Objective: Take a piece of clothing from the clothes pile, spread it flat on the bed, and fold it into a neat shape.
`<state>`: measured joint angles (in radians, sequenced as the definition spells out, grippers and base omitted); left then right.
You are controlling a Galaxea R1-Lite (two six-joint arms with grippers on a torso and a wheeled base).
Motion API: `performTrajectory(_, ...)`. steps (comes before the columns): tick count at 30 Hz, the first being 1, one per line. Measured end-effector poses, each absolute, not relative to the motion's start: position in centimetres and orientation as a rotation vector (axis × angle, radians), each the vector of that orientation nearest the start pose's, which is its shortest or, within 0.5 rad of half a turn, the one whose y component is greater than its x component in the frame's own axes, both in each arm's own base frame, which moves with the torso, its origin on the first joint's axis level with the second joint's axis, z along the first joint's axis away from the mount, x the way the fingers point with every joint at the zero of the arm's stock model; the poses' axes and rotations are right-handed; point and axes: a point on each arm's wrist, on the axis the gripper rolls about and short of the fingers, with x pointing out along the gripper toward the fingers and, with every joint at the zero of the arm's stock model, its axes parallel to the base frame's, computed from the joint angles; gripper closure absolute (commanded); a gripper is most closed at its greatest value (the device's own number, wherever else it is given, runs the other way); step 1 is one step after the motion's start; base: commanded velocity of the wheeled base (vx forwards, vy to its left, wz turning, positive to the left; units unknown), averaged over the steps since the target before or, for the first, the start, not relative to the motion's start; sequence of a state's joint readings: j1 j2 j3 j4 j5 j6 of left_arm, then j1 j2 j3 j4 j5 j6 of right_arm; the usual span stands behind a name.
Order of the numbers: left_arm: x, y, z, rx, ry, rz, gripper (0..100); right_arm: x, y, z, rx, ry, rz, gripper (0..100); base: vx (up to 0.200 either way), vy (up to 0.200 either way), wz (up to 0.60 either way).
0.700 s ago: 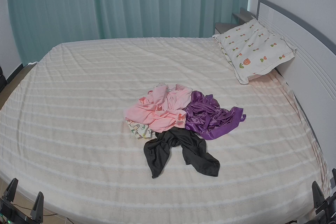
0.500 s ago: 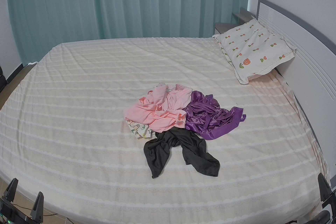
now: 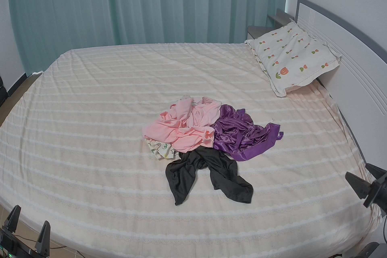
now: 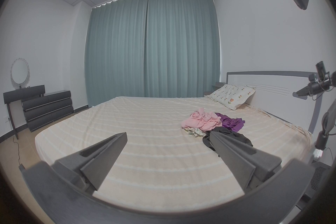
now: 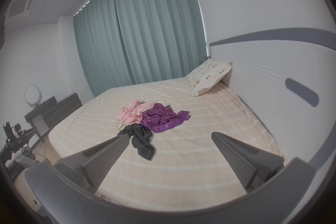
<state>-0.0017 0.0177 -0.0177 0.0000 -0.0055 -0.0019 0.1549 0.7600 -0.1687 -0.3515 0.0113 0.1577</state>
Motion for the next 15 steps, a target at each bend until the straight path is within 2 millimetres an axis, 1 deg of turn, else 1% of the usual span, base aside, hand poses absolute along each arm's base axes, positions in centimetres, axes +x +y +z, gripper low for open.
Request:
performTrajectory(4,-2.3,0.0,8.1,-0.002,0.0,-0.007,0,10.1,2.0,14.9,0.174,0.317,0.169,0,0.0,0.0,0.0)
performTrajectory(8,-2.3,0.0,8.1,-0.002,0.0,-0.007,0,13.6,3.2,14.3,0.204,0.378,0.18,0,0.0,0.0,0.0)
performTrajectory(11,-2.3,0.0,8.1,-0.002,0.0,-0.007,0,16.1,4.2,13.4,0.221,0.413,0.187,0,0.0,0.0,0.0)
performTrajectory(13,-2.3,0.0,8.1,-0.002,0.0,-0.007,0,18.0,5.1,12.5,0.23,0.436,0.191,0,0.0,0.0,0.0)
performTrajectory(15,-2.3,0.0,8.1,-0.002,0.0,-0.007,0,19.4,5.8,11.6,0.236,0.455,0.192,0,0.0,0.0,0.0)
